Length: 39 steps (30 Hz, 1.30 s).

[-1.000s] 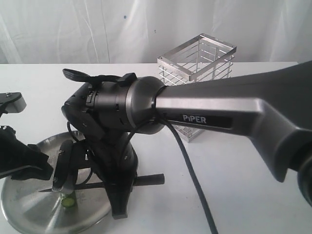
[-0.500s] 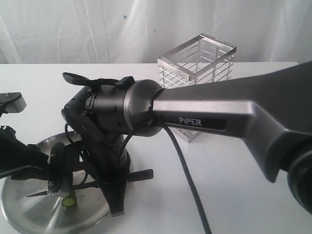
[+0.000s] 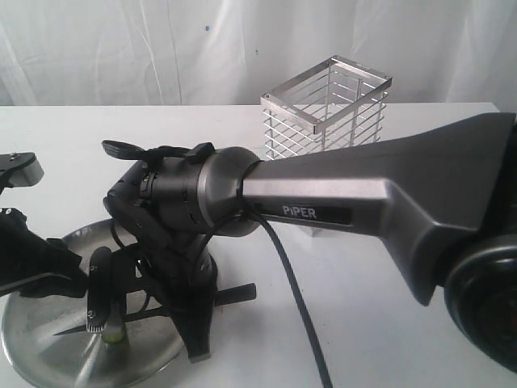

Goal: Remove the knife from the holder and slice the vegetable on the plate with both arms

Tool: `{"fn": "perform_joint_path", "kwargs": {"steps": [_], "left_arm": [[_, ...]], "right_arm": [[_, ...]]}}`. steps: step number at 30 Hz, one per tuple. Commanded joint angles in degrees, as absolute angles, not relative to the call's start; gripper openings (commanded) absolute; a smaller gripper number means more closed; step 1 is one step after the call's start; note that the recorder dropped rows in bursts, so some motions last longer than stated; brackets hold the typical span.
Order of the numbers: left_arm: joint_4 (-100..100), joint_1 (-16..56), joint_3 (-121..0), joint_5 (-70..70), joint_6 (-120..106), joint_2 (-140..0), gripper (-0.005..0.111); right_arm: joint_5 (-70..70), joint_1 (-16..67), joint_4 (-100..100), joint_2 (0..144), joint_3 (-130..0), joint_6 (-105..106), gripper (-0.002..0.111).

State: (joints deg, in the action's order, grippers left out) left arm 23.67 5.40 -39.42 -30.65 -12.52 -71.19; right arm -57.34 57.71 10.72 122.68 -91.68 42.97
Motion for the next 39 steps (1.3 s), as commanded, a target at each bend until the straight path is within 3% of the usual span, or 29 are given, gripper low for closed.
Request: {"fn": "perform_joint_path", "kwargs": {"steps": [1, 15, 23, 31, 39], "left_arm": [[25.23, 5.32, -39.1, -31.27, -12.38, -70.62, 0.059], [25.43, 5.32, -39.1, -31.37, -12.38, -70.62, 0.059], [28.25, 5.32, -38.07, -34.39, -12.53, -66.69, 0.059], [35.83, 5.32, -30.68, -27.21, -11.96, -68.14, 0.072], [38.15, 7.6, -31.17, -21.67, -12.44, -73.65, 0.073]], "right_arm": [[-57.33, 57.96, 12.4, 122.46, -91.91, 42.95, 0.0], [-67.83, 57.62, 15.66, 122.35, -96.25, 29.15, 0.0], [-69.96, 50.63, 14.07, 120.82, -94.29, 14.54, 0.0], [-69.96, 48.51, 7.48, 115.19, -93.9, 14.56, 0.0], [-67.41, 48.51, 7.58, 111.81, -93.9, 15.04, 0.0]]}}
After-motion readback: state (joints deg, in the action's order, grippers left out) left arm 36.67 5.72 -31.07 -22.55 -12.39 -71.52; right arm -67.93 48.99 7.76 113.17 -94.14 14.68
